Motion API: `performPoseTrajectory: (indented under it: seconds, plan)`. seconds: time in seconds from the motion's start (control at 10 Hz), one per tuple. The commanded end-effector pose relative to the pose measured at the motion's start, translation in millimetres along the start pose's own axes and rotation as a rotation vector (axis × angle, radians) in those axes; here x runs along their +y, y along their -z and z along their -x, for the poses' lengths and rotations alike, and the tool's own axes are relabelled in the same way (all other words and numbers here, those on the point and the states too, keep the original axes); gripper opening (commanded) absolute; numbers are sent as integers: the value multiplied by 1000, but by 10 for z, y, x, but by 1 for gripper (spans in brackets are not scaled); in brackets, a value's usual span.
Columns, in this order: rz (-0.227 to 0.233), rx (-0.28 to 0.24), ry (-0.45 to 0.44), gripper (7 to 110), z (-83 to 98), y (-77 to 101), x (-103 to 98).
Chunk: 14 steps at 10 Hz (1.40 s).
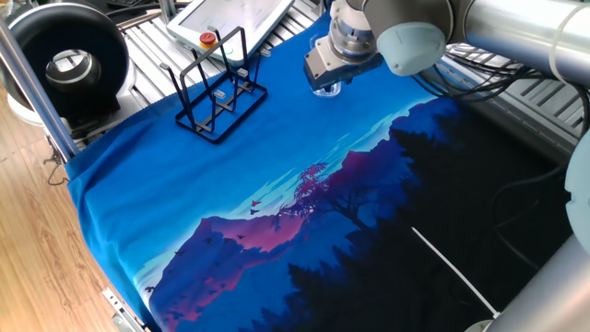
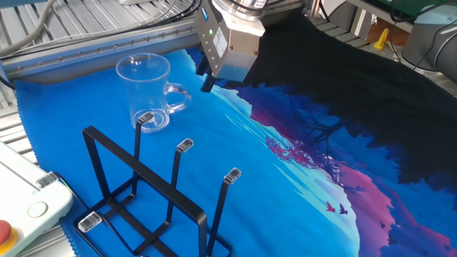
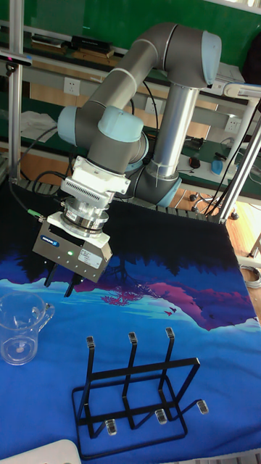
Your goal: Put the cup on the cup rack
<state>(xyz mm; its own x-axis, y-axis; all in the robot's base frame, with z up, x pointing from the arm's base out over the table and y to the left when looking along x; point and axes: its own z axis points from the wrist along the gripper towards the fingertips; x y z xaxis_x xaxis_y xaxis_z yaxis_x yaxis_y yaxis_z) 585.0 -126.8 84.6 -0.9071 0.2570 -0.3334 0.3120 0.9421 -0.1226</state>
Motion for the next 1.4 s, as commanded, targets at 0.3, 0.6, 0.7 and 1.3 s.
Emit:
performPoseTrajectory:
  seconds: [0.3,0.6,0.7,1.3]
  plan:
    - [-10,-5,14,22,18,6,-43]
    - [59,-32,106,22,80,-12,120]
    - [110,-46,130,44,111,-132,155]
    - [185,-87,38,66,119,-557,133]
